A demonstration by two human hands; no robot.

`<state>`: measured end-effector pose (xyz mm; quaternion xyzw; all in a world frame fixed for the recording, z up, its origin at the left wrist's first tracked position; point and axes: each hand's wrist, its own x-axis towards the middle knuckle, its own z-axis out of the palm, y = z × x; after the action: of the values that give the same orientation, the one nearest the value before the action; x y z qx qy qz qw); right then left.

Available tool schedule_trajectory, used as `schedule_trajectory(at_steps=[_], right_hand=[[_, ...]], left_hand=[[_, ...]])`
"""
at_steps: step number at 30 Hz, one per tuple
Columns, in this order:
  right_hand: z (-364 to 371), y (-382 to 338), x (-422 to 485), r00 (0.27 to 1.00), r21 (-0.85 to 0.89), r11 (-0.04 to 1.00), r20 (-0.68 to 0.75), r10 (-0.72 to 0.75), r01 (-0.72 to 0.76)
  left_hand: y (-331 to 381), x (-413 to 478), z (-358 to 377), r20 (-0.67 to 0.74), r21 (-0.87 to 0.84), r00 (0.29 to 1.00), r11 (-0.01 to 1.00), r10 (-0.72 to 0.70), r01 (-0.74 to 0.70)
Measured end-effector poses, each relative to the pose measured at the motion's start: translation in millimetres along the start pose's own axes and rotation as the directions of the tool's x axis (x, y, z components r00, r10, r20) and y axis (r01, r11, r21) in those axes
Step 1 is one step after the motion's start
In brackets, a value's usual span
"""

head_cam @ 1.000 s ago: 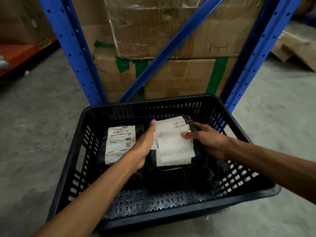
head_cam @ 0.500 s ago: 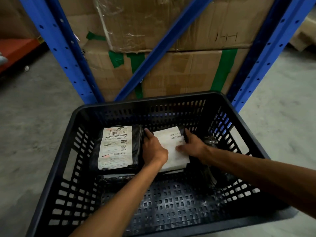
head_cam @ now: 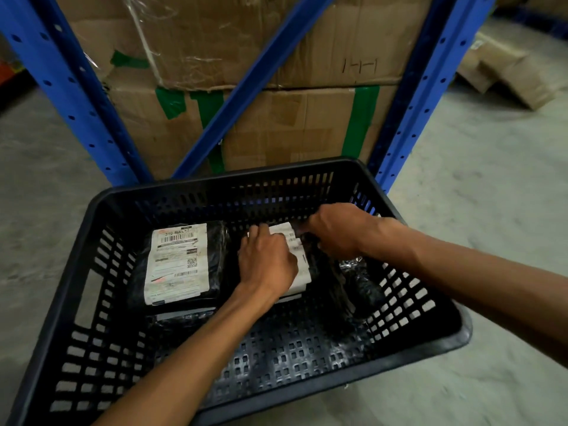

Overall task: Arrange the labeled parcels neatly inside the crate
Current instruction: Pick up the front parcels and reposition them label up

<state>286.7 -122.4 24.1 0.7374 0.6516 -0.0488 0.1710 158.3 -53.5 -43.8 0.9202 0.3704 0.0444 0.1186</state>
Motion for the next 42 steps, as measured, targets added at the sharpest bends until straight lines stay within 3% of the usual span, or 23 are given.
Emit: schedule_trajectory(at_steps=[1, 3, 4, 7, 8, 10, 18, 23, 26, 29, 31, 34, 36, 38, 40, 42], right_hand=[[-1, 1, -12, 0.999, -0.049, 0.998, 0.023, -0.039, 0.040], [5, -1, -31, 0.990, -0.083, 0.990, 0.089, -0.108, 0.115], [10, -3, -39, 0.982, -0.111, 0.980, 0.111, -0.150, 0.163], [41, -3, -57, 0.960, -0.257, 0.934, 0.193, -0.204, 0.250], [53, -1, -60, 0.960, -0.285, 0.927, 0.208, -0.188, 0.243], [71, 2, -63, 0.966, -0.284, 0.934, 0.195, -0.167, 0.219], [76, 18, -61, 0.962, -0.147, 0.955, 0.132, -0.239, 0.257], [44, 32, -51, 0.949, 0.169, 0.944, 0.087, -0.302, 0.285], [15, 45, -48, 0.964, 0.433, 0.892, 0.154, -0.217, 0.131], [-9, 61, -49, 0.969, 0.738, 0.675, 0.171, -0.179, -0.005], [-20, 71, -51, 0.972, 0.834, 0.546, 0.183, -0.148, -0.074], [-29, 81, -53, 0.981, 0.870, 0.458, 0.193, 0.022, -0.182], [-25, 86, -49, 0.978, 0.944, 0.263, 0.176, 0.112, -0.200], [-23, 80, -43, 0.967, 0.980, 0.049, 0.179, 0.182, -0.191], [-24, 67, -36, 0.955, 0.984, -0.067, 0.175, 0.241, -0.163], [-24, 56, -28, 0.929, 0.975, -0.157, 0.201, 0.311, -0.158]], left_hand=[[5, -1, -2, 0.025, -0.057, 1.000, 0.998, 0.008, -0.006], [12, -5, -1, 0.234, -0.163, 0.972, 0.987, 0.031, 0.008], [15, -7, 3, 0.380, -0.177, 0.922, 0.984, 0.077, -0.010], [28, -19, 22, 0.738, -0.123, 0.646, 0.980, 0.196, -0.157], [33, -24, 32, 0.786, -0.108, 0.586, 0.977, 0.198, -0.185], [45, -35, 53, 0.811, -0.099, 0.553, 0.977, 0.190, -0.190], [62, -41, 79, 0.749, -0.275, 0.615, 0.960, 0.246, -0.049], [42, -38, 52, 0.727, -0.403, 0.657, 0.899, 0.201, 0.171], [22, -28, 15, 0.706, -0.489, 0.669, 0.843, 0.232, 0.224], [-4, -25, -29, 0.648, -0.595, 0.709, 0.766, 0.279, 0.243], [-21, -31, -47, 0.596, -0.672, 0.766, 0.673, 0.241, 0.311], [-40, -44, -55, 0.436, -0.836, 0.893, 0.419, 0.111, 0.356], [-43, -47, -58, 0.354, -0.923, 0.935, 0.174, 0.035, 0.343], [-42, -45, -65, 0.293, -0.956, 0.956, 0.032, -0.008, 0.293], [-40, -41, -71, 0.226, -0.973, 0.973, 0.030, -0.048, 0.228], [-38, -35, -74, 0.161, -0.979, 0.982, 0.112, -0.097, 0.171]])
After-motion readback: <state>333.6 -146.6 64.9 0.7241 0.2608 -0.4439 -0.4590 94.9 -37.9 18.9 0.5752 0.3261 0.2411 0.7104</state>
